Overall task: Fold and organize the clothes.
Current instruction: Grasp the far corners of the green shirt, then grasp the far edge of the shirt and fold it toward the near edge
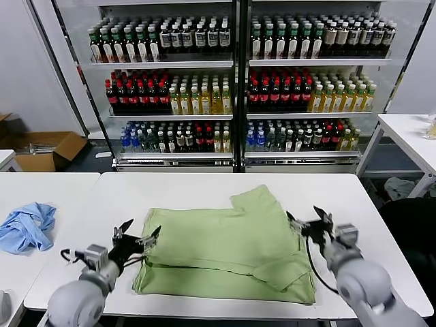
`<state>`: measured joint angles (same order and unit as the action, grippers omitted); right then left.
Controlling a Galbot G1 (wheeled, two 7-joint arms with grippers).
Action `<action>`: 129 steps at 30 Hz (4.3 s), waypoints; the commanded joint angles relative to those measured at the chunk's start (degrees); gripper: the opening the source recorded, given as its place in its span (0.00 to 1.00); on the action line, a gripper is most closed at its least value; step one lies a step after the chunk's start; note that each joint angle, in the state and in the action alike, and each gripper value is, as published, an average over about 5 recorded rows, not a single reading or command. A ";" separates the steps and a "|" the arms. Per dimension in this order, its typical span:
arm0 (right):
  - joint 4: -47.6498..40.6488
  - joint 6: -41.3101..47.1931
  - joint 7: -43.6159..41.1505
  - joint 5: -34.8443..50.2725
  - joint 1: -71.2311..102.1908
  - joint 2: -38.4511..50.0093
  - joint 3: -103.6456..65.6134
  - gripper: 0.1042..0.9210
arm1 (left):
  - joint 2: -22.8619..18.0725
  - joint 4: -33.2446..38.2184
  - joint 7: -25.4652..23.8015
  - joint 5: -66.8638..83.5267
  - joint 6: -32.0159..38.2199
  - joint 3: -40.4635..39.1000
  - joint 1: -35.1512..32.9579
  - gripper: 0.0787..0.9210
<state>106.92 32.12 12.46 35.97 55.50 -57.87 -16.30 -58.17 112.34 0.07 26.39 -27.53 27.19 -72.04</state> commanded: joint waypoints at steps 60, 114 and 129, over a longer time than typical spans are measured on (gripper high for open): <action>-51.75 -6.22 -2.59 -9.40 -30.08 -20.63 14.31 0.24 | -2.12 -39.06 -17.50 -2.64 3.85 -8.32 25.48 0.36; 21.17 0.99 2.29 4.07 21.49 1.82 -9.84 0.00 | 3.27 -10.18 -16.30 11.21 11.49 4.92 -4.52 0.01; 26.71 1.05 2.66 3.31 30.91 0.80 -12.99 0.00 | 4.03 -11.48 -17.74 10.75 9.95 5.43 -4.55 0.01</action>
<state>129.58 33.11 15.07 39.48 79.97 -57.23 -26.82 -54.33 99.91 -16.91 37.03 -16.47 32.00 -75.02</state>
